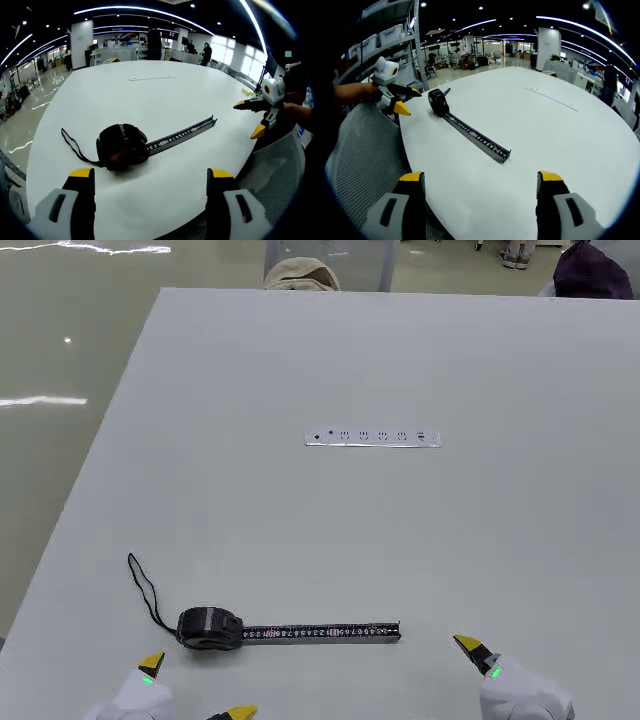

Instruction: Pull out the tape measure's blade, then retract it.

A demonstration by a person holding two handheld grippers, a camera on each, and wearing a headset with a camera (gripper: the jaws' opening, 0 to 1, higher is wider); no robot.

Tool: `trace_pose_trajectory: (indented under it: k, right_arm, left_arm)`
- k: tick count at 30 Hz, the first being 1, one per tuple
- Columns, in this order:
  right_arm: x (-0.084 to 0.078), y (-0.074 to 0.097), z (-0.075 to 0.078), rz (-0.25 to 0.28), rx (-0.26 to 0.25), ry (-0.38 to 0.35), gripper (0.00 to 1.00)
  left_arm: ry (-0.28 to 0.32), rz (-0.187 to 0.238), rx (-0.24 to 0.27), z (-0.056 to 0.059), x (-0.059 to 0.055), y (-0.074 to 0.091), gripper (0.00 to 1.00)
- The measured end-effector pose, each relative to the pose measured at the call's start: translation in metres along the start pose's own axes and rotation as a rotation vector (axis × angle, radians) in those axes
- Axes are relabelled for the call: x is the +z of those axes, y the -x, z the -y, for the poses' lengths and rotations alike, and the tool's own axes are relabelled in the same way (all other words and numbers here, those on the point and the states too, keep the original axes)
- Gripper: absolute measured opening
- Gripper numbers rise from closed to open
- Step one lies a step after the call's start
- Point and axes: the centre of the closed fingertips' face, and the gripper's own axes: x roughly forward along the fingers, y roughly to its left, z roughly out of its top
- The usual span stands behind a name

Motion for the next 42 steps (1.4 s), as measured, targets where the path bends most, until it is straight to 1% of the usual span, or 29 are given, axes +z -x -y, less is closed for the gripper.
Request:
trace_pose_trajectory:
  k: [2,8,14,19,23,26,28,35,37,42]
  right_arm:
    - [0.000,-0.001,-0.001,0.001,0.000,-0.003,0.93]
    - [0.000,-0.005,-0.003,0.005,0.000,-0.003,0.91]
    - [0.003,-0.007,-0.001,0.014,-0.003,0.015,0.86]
    - [0.004,-0.010,0.003,0.022,0.001,0.032,0.81]
    - [0.005,-0.011,0.007,0.021,0.009,0.041,0.77]
    - [0.006,-0.014,0.010,0.024,0.012,0.049,0.76]
    - [0.005,-0.016,0.011,0.020,0.021,0.062,0.73]
    - [0.005,-0.023,0.017,0.007,0.044,0.099,0.68]
    - [0.007,-0.024,0.018,0.015,0.052,0.120,0.65]
    - [0.007,-0.030,0.024,0.012,0.072,0.142,0.59]
  left_arm:
    - [0.008,-0.005,0.012,-0.003,-0.001,-0.004,0.90]
    - [0.032,0.024,0.061,-0.010,0.006,-0.011,0.89]
    - [0.061,0.024,0.107,-0.017,0.007,-0.018,0.88]
    - [0.073,0.010,0.120,-0.018,0.007,-0.023,0.85]
    - [0.068,0.012,0.131,-0.020,0.008,-0.026,0.84]
    - [0.085,0.010,0.138,-0.021,0.010,-0.028,0.83]
    - [0.082,0.014,0.153,-0.023,0.011,-0.029,0.83]
    - [0.090,0.015,0.177,-0.028,0.015,-0.035,0.82]
    - [0.094,0.016,0.184,-0.030,0.016,-0.037,0.82]
    - [0.100,0.018,0.198,-0.034,0.018,-0.041,0.81]
